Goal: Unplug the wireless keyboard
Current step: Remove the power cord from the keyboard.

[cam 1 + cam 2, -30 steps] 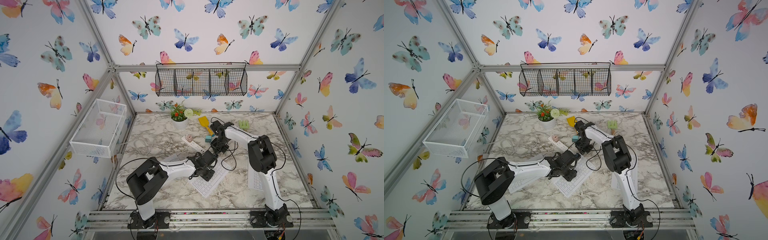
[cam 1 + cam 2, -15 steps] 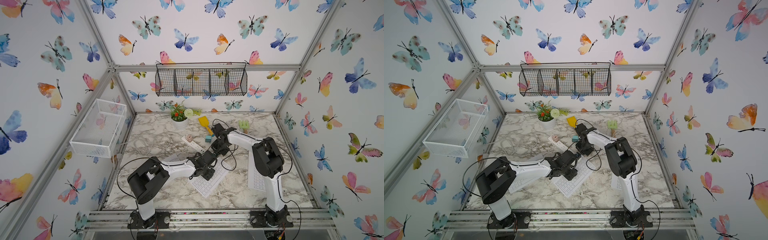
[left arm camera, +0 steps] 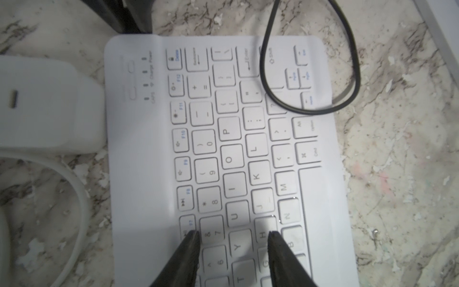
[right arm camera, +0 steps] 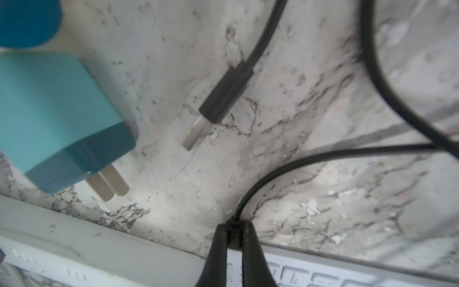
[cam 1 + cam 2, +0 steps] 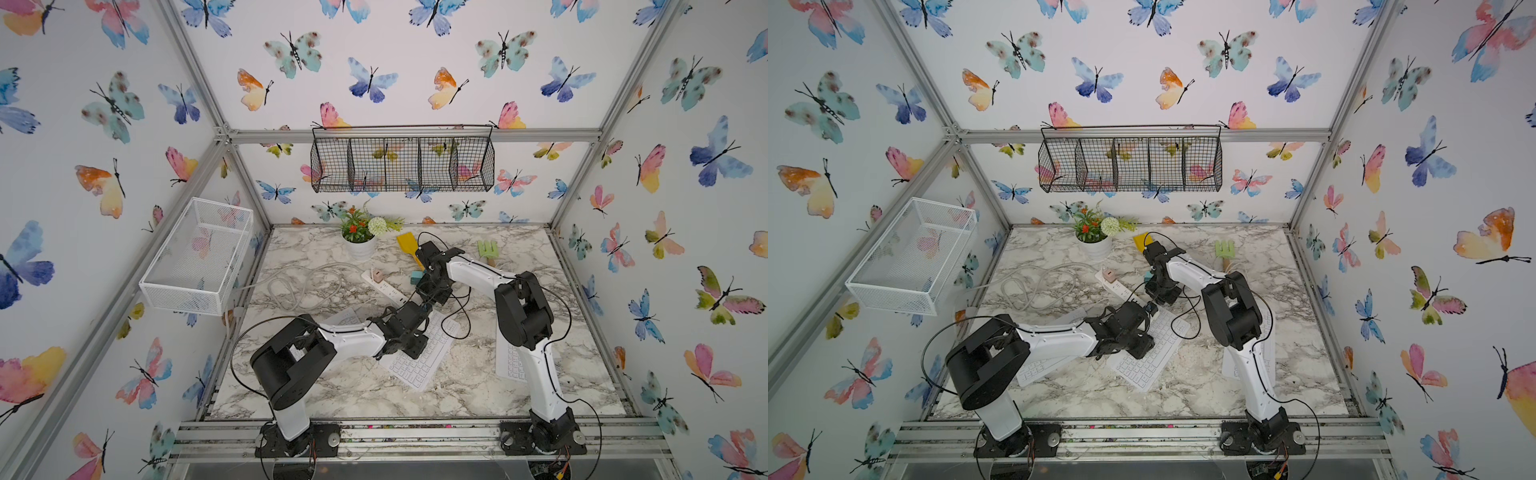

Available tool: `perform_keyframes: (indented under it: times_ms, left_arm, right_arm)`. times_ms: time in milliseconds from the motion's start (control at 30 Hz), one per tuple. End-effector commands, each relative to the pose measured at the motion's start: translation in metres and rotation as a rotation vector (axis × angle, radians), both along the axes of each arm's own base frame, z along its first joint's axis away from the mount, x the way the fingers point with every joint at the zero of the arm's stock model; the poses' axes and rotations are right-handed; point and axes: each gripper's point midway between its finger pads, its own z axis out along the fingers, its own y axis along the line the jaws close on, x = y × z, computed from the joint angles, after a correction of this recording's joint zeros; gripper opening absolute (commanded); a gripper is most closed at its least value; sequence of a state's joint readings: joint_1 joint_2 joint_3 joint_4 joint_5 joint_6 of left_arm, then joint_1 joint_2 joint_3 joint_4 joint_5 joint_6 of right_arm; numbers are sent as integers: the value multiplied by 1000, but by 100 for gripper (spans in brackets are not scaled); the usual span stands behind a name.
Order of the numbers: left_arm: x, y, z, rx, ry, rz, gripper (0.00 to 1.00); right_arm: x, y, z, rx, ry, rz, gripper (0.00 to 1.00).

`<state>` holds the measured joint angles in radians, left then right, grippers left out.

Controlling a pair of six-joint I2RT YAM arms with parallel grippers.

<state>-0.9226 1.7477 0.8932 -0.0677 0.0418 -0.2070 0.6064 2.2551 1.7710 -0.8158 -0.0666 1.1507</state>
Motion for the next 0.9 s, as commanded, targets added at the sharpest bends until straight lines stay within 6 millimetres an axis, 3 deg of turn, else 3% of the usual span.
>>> perform_keyframes:
  times_ms: [0, 133, 200, 367, 700, 867]
  left_arm:
    - [-64, 66, -74, 264, 291, 5, 47]
    - [-67, 68, -76, 264, 305, 9, 47]
    - [-68, 69, -77, 266, 311, 13, 47]
    - [-69, 69, -76, 262, 315, 14, 47]
    - [-70, 69, -75, 262, 318, 17, 47]
    - [-70, 69, -76, 266, 320, 19, 46]
  right_arm:
    - [-5, -25, -47, -97, 30, -34, 2]
    - [-32, -38, -46, -90, 105, -212, 2]
    - [-35, -38, -44, -54, 113, -290, 2]
    - [-9, -36, -28, -58, 28, -259, 2]
    - [39, -32, -16, -169, -175, 116, 2]
    - [31, -38, -14, -175, -147, 50, 2]
